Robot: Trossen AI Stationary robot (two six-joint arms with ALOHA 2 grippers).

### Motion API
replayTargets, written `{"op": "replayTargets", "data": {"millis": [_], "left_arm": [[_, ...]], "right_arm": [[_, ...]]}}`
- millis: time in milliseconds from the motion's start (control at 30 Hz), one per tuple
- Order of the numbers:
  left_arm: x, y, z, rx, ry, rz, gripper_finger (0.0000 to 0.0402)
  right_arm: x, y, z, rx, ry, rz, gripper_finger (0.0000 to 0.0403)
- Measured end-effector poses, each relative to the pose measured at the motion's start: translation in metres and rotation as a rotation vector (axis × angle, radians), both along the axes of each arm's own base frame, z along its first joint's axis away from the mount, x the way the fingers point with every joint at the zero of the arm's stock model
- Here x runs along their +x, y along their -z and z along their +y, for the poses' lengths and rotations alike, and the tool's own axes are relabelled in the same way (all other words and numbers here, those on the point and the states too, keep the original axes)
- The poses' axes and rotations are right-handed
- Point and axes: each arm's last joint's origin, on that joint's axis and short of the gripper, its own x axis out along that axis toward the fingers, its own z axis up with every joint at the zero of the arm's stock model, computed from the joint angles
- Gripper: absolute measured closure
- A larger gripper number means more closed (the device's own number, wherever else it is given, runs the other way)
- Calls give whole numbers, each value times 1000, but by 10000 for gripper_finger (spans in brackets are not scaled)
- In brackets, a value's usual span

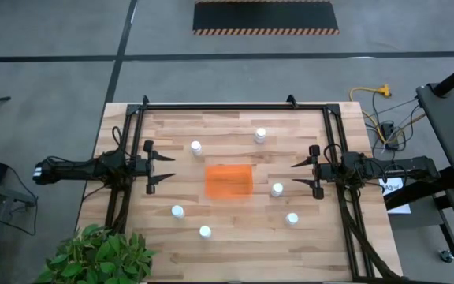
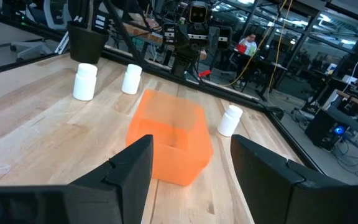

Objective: Pick and place pill bottles into a basket

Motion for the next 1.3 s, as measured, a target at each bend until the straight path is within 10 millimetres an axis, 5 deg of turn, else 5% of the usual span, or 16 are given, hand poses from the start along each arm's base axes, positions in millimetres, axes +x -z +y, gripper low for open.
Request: {"op": "replayTargets", "data": {"millis": [600, 1300], "left_arm": [[0, 0, 0, 0, 0, 0, 184], [0, 0, 0, 0, 0, 0, 184]], "right_arm": [[0, -6, 0, 87, 3, -54, 197], [-6, -42, 0, 315, -45, -424, 197]]}}
